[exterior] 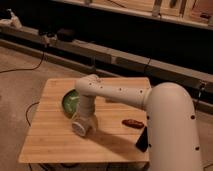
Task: Pick up the ceramic cup
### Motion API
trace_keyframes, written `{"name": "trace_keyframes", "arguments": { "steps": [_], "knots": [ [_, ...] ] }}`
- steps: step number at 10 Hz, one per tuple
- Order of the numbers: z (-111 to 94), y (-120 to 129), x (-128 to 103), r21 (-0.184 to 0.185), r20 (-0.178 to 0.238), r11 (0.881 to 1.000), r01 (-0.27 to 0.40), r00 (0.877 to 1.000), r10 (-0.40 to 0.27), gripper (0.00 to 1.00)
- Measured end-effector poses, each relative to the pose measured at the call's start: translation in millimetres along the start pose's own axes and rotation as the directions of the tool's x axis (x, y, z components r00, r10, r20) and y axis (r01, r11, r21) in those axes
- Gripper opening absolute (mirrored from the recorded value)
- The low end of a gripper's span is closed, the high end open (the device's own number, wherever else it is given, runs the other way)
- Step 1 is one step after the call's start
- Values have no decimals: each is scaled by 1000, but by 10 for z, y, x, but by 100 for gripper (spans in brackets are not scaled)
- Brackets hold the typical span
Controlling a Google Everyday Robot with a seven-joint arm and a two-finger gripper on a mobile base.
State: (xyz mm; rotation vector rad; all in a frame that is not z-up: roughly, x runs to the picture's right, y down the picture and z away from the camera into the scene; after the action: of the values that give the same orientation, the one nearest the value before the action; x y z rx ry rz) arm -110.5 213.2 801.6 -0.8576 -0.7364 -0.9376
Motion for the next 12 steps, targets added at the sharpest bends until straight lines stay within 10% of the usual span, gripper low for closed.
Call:
{"name": "trace_keyframes", "arguments": {
  "steps": [7,12],
  "knots": [
    [306,13,51,-36,-54,995,93,994,-95,77],
    [331,-70,-63,32,-60,968,250,967,-248,27]
  ]
}}
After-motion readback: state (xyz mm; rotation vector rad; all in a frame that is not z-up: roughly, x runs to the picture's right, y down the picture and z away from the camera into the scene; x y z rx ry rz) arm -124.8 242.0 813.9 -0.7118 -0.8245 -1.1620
